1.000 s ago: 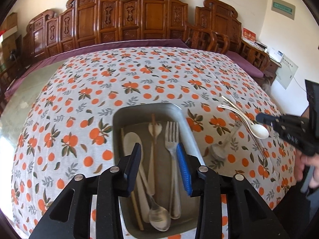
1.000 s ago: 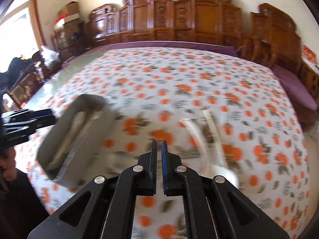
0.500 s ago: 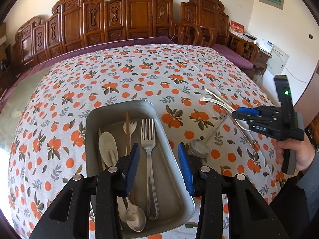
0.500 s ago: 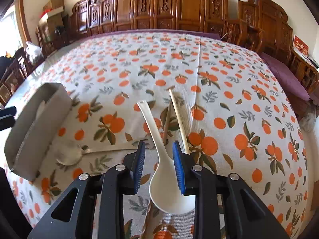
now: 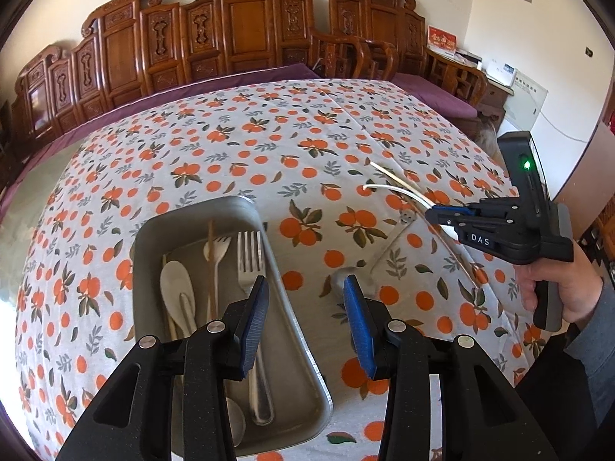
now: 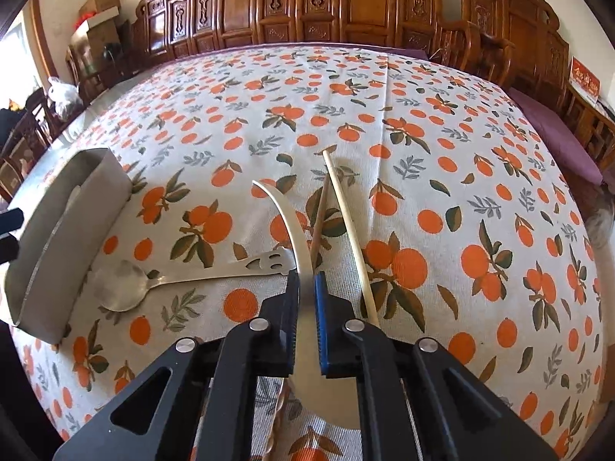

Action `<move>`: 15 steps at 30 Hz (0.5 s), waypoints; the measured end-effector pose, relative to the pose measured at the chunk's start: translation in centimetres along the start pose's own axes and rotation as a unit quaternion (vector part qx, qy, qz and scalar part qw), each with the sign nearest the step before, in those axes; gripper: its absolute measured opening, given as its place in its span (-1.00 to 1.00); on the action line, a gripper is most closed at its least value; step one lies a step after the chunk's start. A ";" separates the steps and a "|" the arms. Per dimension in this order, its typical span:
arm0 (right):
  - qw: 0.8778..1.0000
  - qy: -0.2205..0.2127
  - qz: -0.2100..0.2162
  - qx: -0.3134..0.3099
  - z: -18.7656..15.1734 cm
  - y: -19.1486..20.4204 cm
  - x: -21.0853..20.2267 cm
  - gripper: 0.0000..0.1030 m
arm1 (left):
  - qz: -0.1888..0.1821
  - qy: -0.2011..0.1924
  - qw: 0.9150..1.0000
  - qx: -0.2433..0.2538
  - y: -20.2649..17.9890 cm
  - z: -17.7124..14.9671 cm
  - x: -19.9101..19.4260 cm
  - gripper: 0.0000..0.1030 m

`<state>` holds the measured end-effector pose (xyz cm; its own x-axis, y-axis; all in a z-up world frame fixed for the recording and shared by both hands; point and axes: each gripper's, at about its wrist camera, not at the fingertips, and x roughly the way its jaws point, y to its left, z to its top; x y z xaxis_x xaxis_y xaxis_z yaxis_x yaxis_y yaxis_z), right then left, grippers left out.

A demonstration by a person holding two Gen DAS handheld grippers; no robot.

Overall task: Organize utensils
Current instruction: 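Grasp a white plastic spoon by its handle with the right tool, then grasp the smiley-face metal spoon with the left tool while the right tool holds the white spoon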

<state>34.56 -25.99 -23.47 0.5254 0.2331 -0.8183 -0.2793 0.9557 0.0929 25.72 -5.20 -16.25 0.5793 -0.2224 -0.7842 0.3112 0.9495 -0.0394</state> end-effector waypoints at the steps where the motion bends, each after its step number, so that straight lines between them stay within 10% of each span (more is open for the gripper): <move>1: 1.000 -0.005 0.004 0.003 0.0 -0.1 -0.3 -0.83 | 0.001 0.002 1.000 0.003 -0.2 0.1 0.1 -0.26; 15: 0.999 -0.033 0.020 0.032 0.1 -2.1 -2.3 -0.89 | -0.009 0.061 0.996 0.066 -4.9 2.7 6.0 -0.26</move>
<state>34.04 -28.50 -21.70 0.5667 0.2800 -0.7749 -0.2501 0.9546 0.1620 29.67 -11.82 -19.06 0.4786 -0.2031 -0.8542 0.4223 0.9062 0.0211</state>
